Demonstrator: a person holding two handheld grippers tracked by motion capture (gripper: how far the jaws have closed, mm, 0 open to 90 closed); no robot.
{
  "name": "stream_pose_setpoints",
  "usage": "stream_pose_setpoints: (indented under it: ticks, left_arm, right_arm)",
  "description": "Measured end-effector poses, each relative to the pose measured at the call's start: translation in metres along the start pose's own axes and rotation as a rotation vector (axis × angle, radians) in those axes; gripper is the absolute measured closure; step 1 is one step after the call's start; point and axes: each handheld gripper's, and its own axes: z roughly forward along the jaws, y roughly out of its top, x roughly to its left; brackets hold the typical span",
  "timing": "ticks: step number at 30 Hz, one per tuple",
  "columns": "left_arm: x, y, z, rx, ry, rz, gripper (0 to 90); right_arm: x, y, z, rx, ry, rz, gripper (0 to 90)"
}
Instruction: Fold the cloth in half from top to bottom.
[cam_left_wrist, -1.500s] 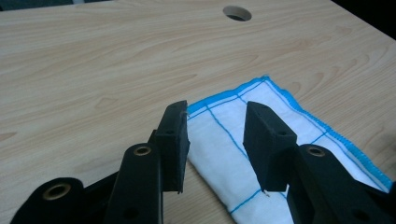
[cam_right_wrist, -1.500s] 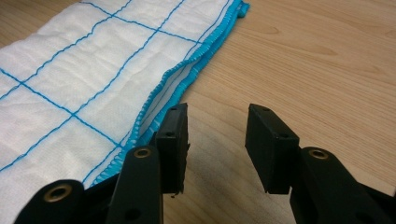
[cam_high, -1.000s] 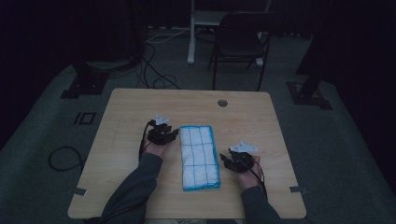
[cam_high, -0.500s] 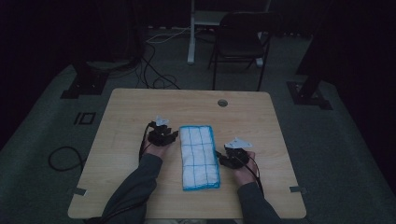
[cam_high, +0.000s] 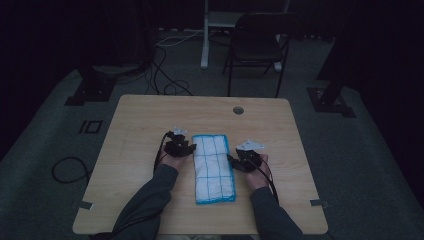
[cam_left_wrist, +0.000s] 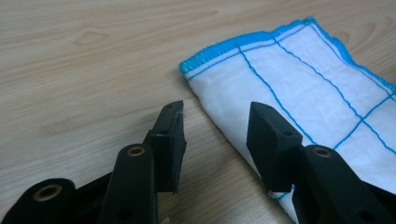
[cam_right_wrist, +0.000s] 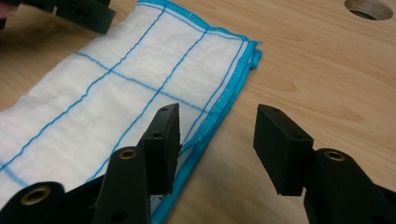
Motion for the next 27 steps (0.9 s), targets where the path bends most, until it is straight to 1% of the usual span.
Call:
stream_pose_setpoints:
  ticks: [1,3,5,8,10,13,15,17,22,25,27]
  left_arm:
    - [0.0,0.0,0.0,0.0,0.0,0.0,56.8]
    - [0.0,0.002,0.004,0.004,-0.005,-0.006,56.8]
    - [-0.001,0.004,0.005,0.009,-0.011,-0.001,56.9]
    - [0.0,0.01,0.009,0.023,-0.018,0.0,56.7]
    - [0.001,0.013,0.012,0.023,-0.025,-0.008,56.7]
    - [0.0,0.017,0.016,0.03,-0.027,0.002,58.0]
    - [-0.001,0.019,0.017,0.034,-0.025,-0.001,59.8]
    - [-0.001,0.021,0.019,0.037,-0.022,-0.009,62.0]
    - [-0.002,0.025,0.023,0.051,-0.011,0.0,68.6]
    - [-0.003,0.028,0.025,0.052,-0.011,-0.004,69.8]
    - [-0.004,0.03,0.027,0.056,-0.008,0.0,69.9]
  right_arm:
    - [0.0,0.0,0.0,0.0,0.0,0.0,51.3]
    - [-0.002,0.003,0.007,0.006,0.0,0.001,51.6]
    - [-0.002,0.004,0.011,0.012,0.0,-0.002,51.8]
    - [-0.003,0.007,0.017,0.021,-0.003,-0.017,51.9]
    - [-0.004,0.01,0.02,0.025,-0.003,-0.02,51.9]
    - [-0.006,0.014,0.025,0.028,-0.002,-0.03,52.2]
    - [-0.009,0.017,0.029,0.029,0.009,-0.018,53.1]
    - [-0.011,0.019,0.033,0.034,0.006,-0.014,53.3]
    - [-0.018,0.025,0.043,0.05,-0.003,0.015,53.5]
    - [-0.021,0.029,0.049,0.049,-0.005,0.039,53.8]
    - [-0.022,0.033,0.052,0.053,-0.01,0.044,53.8]
